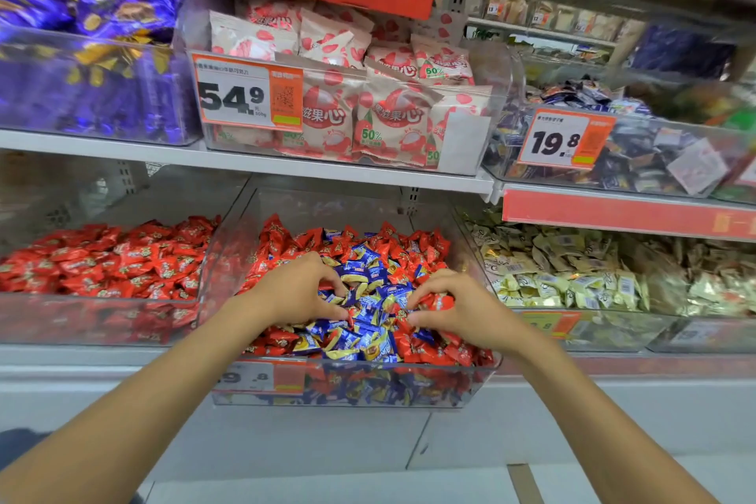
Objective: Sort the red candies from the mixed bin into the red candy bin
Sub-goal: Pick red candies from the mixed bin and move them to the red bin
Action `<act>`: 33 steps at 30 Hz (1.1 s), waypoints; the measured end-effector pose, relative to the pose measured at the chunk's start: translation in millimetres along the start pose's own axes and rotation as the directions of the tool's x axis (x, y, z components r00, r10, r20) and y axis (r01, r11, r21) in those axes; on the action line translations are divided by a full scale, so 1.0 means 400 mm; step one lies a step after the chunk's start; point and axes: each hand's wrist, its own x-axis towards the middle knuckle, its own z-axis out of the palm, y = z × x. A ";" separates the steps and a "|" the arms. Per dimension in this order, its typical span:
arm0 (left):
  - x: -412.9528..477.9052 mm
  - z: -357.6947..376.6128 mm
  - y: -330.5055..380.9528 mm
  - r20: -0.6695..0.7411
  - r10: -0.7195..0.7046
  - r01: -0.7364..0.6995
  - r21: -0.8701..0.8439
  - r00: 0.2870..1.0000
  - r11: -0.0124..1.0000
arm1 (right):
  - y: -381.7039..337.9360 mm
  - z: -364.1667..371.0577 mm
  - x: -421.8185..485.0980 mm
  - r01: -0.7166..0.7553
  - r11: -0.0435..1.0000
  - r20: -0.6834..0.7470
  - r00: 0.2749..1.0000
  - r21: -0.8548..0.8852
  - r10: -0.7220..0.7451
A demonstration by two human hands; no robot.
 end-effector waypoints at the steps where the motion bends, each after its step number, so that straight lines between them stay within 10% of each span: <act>1: 0.002 -0.002 0.001 -0.005 0.007 -0.007 -0.001 1.000 1.000 | -0.005 0.007 -0.002 -0.005 0.999 0.053 0.999 -0.037 0.007; 5: -0.002 -0.017 0.003 -0.071 -0.004 0.005 0.012 0.997 1.000 | -0.016 0.037 -0.001 -0.007 0.979 0.156 0.987 -0.203 0.040; 11: -0.022 -0.066 -0.037 -0.294 -0.104 0.108 0.000 0.950 0.994 | 0.008 0.024 0.017 -0.018 0.999 -0.089 0.996 -0.042 0.014; 15: -0.023 -0.042 0.015 -0.127 0.085 -0.118 -0.278 0.988 0.953 | -0.001 0.007 0.015 -0.007 0.990 -0.196 0.980 0.139 0.034; 19: 0.002 0.012 0.017 0.073 0.095 -0.090 -0.070 0.993 0.993 | -0.007 0.001 0.010 0.023 0.974 -0.231 0.972 0.224 0.030; 33: -0.049 -0.046 -0.016 -0.314 0.084 -0.171 -0.262 0.946 0.950 | -0.082 0.018 0.015 0.083 0.954 -0.296 0.955 0.287 0.006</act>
